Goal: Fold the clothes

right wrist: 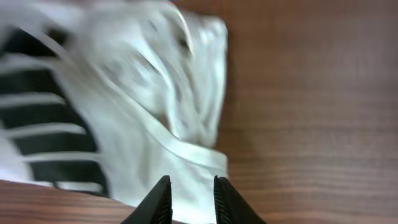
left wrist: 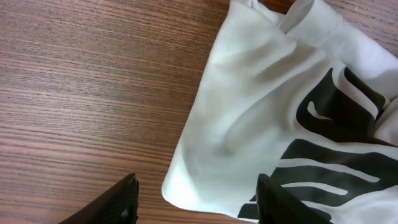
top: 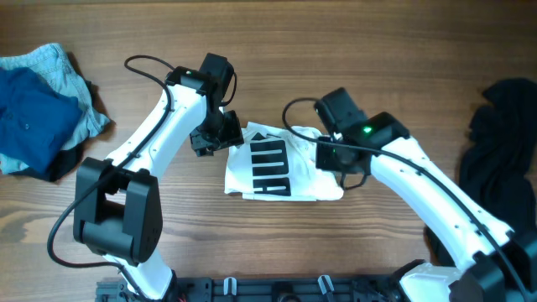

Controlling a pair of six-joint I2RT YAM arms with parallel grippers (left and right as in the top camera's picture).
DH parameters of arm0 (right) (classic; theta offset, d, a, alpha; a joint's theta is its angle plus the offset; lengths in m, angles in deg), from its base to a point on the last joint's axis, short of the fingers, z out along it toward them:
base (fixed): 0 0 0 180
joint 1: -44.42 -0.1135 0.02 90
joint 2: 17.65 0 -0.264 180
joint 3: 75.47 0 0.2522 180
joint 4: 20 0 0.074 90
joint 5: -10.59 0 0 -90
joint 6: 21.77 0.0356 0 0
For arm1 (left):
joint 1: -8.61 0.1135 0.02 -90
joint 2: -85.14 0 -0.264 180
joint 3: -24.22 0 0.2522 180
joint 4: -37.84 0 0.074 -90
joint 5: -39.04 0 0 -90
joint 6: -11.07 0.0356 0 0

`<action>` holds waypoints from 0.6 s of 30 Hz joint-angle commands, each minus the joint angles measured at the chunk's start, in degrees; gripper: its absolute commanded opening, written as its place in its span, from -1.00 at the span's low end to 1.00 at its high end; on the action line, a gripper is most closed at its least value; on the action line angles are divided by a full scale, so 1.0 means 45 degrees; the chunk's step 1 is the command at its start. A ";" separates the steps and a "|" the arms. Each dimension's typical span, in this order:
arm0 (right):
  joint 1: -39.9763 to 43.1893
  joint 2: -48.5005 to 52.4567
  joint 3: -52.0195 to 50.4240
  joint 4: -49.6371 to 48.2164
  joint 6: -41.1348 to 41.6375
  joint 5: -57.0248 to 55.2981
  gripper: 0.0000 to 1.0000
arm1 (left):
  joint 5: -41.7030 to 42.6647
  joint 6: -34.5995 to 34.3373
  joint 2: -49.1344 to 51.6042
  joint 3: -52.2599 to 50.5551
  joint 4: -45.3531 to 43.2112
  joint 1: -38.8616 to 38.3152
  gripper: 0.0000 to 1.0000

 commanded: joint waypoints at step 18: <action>0.0034 0.4493 0.0282 -0.5153 -0.2064 0.3759 -0.87 | -0.0160 0.0199 0.0073 -0.0063 -0.0078 0.0034 0.22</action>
